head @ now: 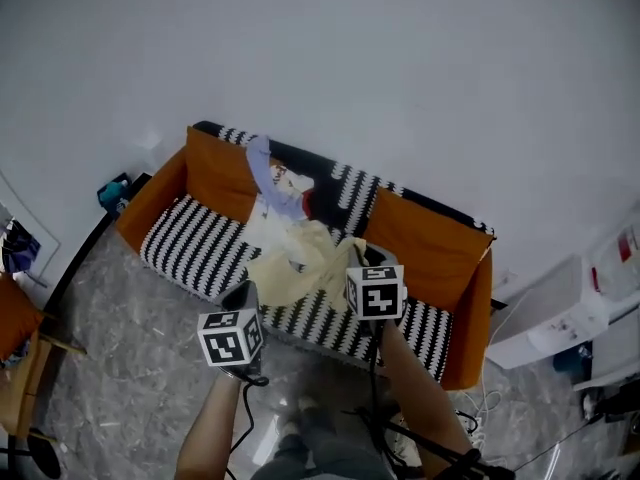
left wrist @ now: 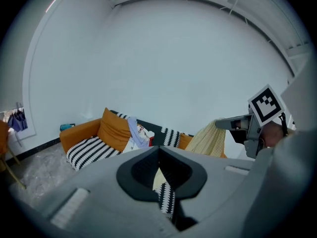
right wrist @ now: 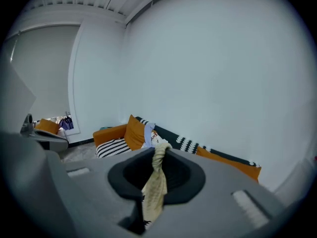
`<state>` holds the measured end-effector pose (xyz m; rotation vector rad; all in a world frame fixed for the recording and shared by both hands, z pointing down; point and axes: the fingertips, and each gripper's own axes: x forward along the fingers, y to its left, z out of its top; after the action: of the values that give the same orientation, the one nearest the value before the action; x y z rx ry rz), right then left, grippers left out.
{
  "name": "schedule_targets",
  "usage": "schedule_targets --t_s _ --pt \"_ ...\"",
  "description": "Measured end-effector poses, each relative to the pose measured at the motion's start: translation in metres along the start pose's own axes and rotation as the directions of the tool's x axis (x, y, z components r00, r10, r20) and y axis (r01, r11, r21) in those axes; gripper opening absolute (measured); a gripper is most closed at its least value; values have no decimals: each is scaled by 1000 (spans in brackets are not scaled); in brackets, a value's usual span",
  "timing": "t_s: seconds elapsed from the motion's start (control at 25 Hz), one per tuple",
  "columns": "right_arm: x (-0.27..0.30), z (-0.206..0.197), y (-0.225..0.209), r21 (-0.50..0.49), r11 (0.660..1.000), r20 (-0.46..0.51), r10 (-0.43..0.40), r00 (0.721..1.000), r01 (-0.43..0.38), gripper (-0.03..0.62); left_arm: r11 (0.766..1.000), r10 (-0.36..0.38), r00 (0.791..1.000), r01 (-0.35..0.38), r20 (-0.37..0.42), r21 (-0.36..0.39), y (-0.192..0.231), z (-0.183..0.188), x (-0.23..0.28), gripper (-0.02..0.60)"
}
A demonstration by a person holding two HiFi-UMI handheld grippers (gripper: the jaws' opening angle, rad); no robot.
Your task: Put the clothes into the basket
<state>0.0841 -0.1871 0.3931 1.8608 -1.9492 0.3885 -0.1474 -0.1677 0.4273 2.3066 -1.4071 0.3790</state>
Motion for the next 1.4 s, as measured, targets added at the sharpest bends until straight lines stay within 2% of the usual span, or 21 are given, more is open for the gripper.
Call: schedule_targets --t_s 0.36,0.68,1.04,1.4 --pt "-16 80 -27 21 1000 111 -20 994 17 44 997 -5 995 -2 101 71 -15 88 13 6" --pt "-41 148 -55 19 999 207 -49 977 46 43 997 -53 982 43 181 59 -32 144 11 6" --pt "-79 183 -71 0 993 249 -111 962 114 41 989 -119 965 95 234 109 -51 182 7 6" --pt "-147 199 -90 34 975 295 -218 930 218 40 969 -235 941 208 244 131 -87 195 -8 6"
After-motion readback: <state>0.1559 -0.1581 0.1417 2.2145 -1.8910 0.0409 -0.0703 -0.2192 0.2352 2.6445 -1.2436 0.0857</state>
